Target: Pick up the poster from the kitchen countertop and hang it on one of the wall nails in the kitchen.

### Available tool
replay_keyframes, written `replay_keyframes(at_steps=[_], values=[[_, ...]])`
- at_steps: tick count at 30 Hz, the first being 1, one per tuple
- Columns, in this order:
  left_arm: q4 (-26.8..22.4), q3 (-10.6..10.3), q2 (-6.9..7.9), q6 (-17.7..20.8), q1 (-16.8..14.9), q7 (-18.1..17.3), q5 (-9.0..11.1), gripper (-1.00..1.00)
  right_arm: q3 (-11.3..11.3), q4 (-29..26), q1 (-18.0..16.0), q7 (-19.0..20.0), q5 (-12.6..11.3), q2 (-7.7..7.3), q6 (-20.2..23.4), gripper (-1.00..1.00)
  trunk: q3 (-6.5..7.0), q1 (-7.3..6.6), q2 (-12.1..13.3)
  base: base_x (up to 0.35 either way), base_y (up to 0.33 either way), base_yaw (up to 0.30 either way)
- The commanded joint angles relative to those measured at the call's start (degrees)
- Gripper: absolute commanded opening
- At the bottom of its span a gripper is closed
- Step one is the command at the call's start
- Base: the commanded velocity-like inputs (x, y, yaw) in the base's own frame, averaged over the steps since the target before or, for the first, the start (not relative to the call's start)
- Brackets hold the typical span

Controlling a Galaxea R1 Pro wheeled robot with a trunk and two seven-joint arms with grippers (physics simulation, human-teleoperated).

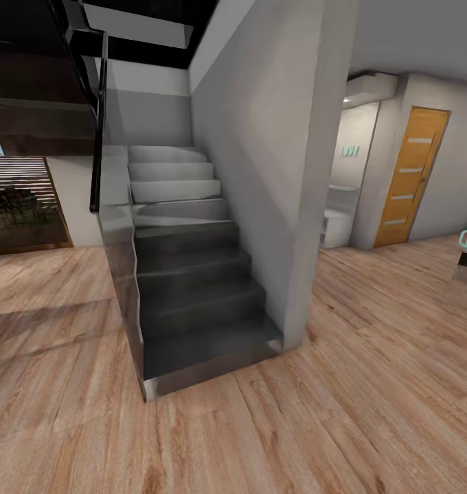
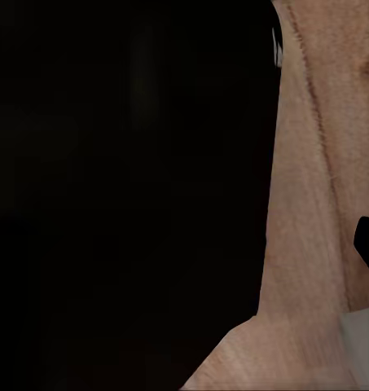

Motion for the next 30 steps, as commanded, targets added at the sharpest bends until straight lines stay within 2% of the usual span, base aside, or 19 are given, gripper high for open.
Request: replay_keyframes(at_steps=[1, 7, 27, 30], values=[[-0.33, 0.00, -0.33, -0.15, 0.33, -0.33, 0.03, 1.00, -0.24, -0.33, -0.34, -0.05, -0.33, -0.16, -0.33, 1.00, -0.03, 0.00, -0.01, 0.000, 0.000, 0.000], [-1.90, -0.11, -2.23, -0.16, 1.74, -0.46, 0.05, 1.00, -0.22, -0.53, -1.44, -0.01, -0.35, -0.20, -0.34, 1.00, -0.03, 0.00, -0.01, 0.000, 0.000, 0.000], [-1.75, -0.14, -2.17, -0.16, 1.67, -0.44, 0.06, 1.00, -0.21, -0.39, -1.42, -0.01, -0.35, -0.21, -0.34, 1.00, -0.03, 0.00, -0.01, 0.000, 0.000, 0.000], [-2.73, -0.05, -2.80, -0.43, 1.96, -0.03, -0.22, 1.00, -0.34, -1.38, -2.41, -0.06, -0.35, -1.19, -1.32, 1.00, -0.03, 0.00, -0.01, 0.000, 0.000, 0.000]])
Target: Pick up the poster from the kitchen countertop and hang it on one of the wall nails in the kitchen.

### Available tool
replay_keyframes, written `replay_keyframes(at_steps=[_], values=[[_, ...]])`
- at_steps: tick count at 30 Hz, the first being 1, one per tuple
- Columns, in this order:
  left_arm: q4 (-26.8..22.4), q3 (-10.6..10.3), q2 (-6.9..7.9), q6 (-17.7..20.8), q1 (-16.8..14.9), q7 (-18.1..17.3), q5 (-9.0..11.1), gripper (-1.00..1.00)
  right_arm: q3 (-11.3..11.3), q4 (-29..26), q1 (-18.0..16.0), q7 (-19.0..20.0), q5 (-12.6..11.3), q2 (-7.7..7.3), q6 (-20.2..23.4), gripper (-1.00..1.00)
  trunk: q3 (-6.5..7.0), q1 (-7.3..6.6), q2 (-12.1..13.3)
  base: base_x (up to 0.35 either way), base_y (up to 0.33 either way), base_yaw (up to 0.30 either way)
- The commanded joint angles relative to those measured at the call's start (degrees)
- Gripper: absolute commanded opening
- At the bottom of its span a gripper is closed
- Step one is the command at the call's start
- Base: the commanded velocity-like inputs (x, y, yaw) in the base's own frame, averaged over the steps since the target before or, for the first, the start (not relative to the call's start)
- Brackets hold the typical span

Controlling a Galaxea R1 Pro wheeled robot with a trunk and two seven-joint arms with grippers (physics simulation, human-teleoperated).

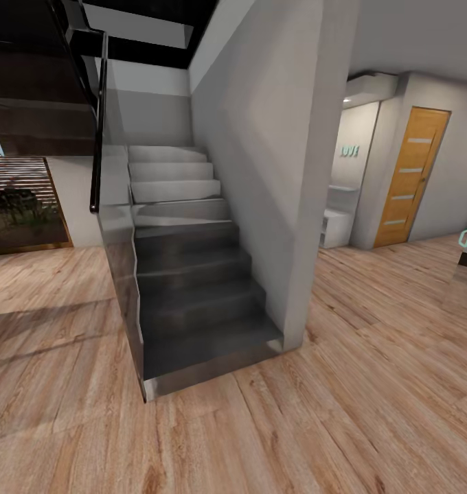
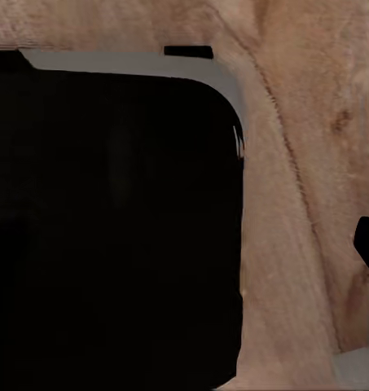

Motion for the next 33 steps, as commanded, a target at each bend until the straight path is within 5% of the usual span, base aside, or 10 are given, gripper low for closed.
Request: replay_keyframes(at_steps=[1, 10, 11, 33], values=[[-0.43, 0.01, -0.10, -0.08, 0.08, 0.04, -0.07, 1.00, -0.05, -0.31, -0.36, -0.01, -0.04, -0.34, -0.46, 1.00, -0.05, 0.00, -0.02, 0.000, 0.000, 0.000], [-3.31, 0.16, -0.35, -0.42, 0.23, 0.14, -0.16, 1.00, -0.12, -3.25, -3.33, -0.03, -0.03, -1.58, -3.35, 1.00, -0.05, 0.00, -0.02, 0.000, 0.000, 0.000], [-34.88, 0.21, -0.36, -0.52, 0.24, 0.14, -0.16, 1.00, -0.12, -23.21, -4.58, -0.03, -0.01, -1.70, -3.60, 1.00, -0.05, 0.00, -0.02, 0.000, 0.000, 0.000], [-35.28, 0.84, 0.22, -3.28, 0.26, 0.30, 0.01, 1.00, 0.14, -23.91, -4.59, -0.03, 0.53, -2.16, -3.78, 1.00, -0.05, 0.00, -0.02, 0.000, 0.000, 0.000]])
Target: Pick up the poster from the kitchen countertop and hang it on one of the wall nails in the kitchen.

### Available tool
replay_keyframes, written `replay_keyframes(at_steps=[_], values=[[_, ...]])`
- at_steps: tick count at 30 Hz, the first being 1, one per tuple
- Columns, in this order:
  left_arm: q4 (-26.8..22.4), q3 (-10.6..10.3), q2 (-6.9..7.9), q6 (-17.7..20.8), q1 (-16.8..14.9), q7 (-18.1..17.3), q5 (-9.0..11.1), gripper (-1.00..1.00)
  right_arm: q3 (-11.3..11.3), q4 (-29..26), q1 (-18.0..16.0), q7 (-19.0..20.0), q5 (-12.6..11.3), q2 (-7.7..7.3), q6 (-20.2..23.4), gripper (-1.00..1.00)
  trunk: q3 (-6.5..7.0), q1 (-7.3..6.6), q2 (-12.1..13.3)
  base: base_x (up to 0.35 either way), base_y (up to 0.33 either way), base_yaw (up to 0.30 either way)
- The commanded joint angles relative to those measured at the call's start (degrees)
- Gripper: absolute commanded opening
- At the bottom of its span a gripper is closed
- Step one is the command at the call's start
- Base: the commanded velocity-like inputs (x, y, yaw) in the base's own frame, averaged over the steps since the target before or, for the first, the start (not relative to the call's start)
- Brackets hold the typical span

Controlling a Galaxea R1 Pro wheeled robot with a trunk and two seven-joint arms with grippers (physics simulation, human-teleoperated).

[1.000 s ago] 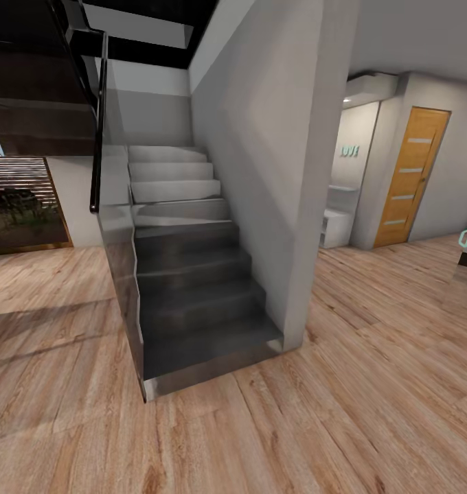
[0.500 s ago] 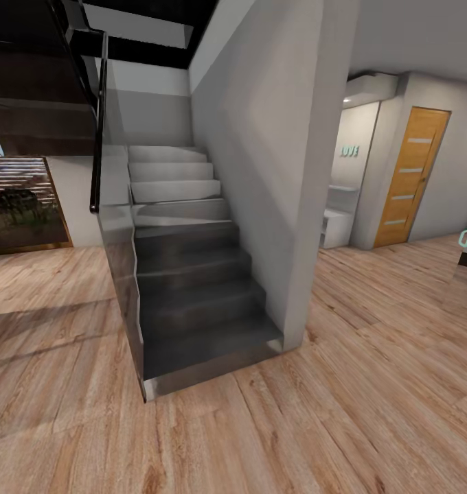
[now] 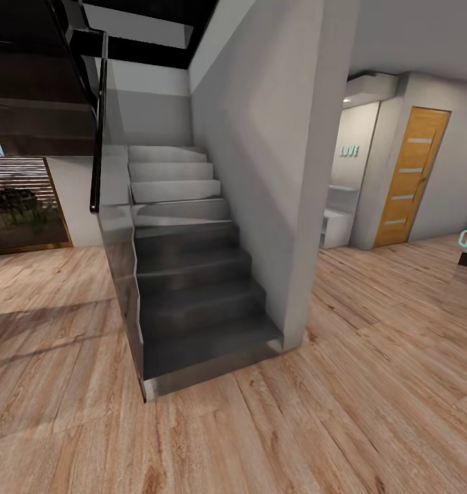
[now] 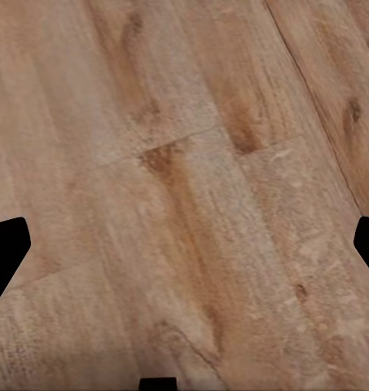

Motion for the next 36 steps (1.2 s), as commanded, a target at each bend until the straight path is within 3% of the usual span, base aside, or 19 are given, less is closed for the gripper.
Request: replay_keyframes(at_steps=[1, 23, 36], values=[[-0.05, 0.07, -0.02, -0.10, 0.01, 0.02, -0.02, 1.00, -0.01, 0.04, -0.02, -0.01, 0.04, 0.00, -0.18, 1.00, -0.05, 0.00, -0.03, 0.000, 0.000, 0.013], [0.12, 0.08, 0.00, -0.12, 0.00, 0.03, -0.02, 1.00, 0.33, 0.04, -0.01, -0.18, 0.12, 0.29, -0.22, 1.00, -0.05, 0.00, -0.03, 0.000, 0.002, 0.285], [0.13, 0.16, 0.00, -0.12, 0.01, 0.09, 0.02, 1.00, 0.34, 0.04, -0.01, -0.18, 0.11, 0.26, -0.22, 1.00, -0.05, 0.00, -0.03, 0.000, 0.243, 0.198]])
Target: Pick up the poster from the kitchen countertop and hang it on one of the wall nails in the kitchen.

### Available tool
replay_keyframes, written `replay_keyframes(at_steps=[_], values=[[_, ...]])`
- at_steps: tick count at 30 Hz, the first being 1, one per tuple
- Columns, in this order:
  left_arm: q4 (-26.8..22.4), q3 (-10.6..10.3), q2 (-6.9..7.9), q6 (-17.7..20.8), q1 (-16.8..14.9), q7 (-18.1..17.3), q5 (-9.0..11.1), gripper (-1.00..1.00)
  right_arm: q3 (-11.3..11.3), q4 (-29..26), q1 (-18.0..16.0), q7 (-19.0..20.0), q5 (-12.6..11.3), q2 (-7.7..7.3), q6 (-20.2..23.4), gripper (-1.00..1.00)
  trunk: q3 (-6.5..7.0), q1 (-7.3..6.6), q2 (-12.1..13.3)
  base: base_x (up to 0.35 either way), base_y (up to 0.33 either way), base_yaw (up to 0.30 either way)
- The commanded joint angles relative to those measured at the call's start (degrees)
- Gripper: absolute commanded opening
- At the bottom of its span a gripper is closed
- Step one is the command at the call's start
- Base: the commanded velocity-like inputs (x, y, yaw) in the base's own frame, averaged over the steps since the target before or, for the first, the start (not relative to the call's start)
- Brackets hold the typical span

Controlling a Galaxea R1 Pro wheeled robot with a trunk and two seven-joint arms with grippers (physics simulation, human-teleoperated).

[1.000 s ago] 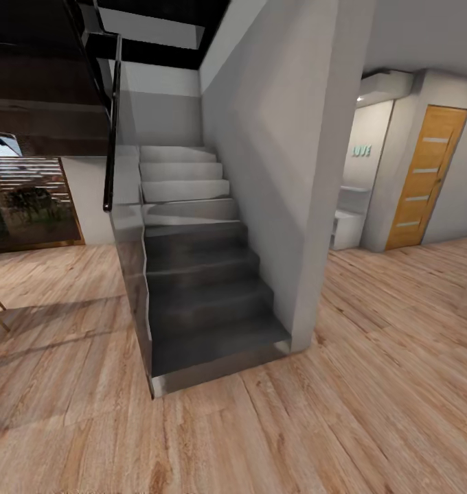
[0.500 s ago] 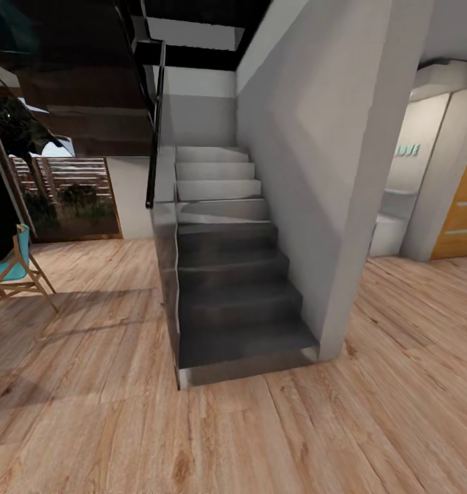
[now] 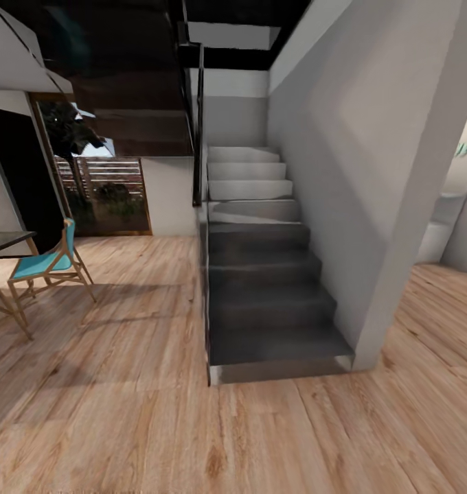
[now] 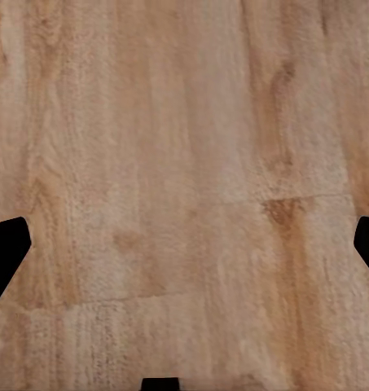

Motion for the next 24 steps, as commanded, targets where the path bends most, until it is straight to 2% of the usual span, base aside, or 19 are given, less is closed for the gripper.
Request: replay_keyframes(at_steps=[1, 19, 24], values=[[-0.03, 0.08, -0.03, -0.12, 0.01, 0.03, 0.00, 1.00, 0.02, 0.02, -0.01, -0.03, 0.04, -0.01, -0.16, 1.00, -0.05, 0.00, -0.03, 0.000, 0.290, 0.270], [-0.03, 0.10, -0.03, -0.21, 0.01, -0.12, 0.13, 1.00, 0.02, 0.10, 0.06, -0.03, 0.07, 0.14, -0.16, 1.00, -0.05, 0.00, -0.03, 0.009, 0.293, 0.286], [-0.04, 0.09, -0.03, -0.17, 0.01, -0.07, 0.09, 1.00, 0.07, 0.20, 0.07, -0.03, 0.07, 0.16, -0.16, 1.00, -0.05, 0.00, -0.03, 0.066, 0.175, 0.289]])
